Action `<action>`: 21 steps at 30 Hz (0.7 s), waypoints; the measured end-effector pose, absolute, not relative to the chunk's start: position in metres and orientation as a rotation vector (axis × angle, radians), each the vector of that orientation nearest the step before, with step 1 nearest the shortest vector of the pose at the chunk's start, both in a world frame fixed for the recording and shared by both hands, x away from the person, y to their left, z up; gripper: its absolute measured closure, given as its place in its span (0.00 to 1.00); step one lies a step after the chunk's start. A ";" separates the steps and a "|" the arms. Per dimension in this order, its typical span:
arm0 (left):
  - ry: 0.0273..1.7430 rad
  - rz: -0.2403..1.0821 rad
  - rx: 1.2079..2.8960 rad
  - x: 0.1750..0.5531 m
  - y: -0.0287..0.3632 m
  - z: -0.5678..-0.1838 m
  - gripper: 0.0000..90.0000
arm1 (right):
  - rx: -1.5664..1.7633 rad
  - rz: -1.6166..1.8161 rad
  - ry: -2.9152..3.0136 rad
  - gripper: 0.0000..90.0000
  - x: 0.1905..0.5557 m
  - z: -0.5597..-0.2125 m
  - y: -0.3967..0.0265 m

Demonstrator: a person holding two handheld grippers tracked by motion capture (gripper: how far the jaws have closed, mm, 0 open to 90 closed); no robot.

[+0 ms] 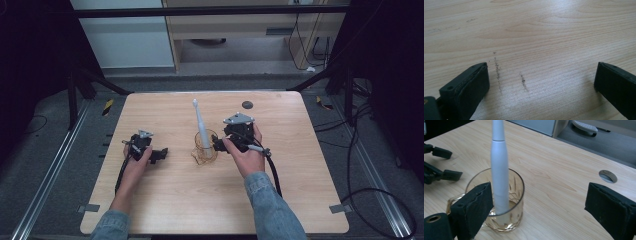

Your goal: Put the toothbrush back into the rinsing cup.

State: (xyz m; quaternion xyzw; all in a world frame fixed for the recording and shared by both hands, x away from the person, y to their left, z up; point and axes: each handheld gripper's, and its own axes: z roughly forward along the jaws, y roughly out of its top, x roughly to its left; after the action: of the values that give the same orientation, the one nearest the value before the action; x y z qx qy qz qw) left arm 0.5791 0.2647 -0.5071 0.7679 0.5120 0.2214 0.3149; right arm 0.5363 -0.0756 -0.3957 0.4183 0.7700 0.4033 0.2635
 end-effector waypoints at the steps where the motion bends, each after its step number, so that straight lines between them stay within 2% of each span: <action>1: 1.349 0.583 2.023 0.579 0.265 -0.507 0.00 | 1.141 1.087 2.077 0.09 0.536 -0.396 -0.078; 21: 1.351 0.584 2.021 0.579 0.264 -0.507 0.00 | 1.221 1.002 2.029 0.10 0.538 -0.407 -0.127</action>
State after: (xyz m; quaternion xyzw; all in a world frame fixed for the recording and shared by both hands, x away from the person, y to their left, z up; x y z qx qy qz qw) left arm 0.5792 0.2645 -0.5071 0.7672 0.5127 0.2215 0.3153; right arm 0.5377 -0.1272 -0.4073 0.4558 0.7572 0.3740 0.2812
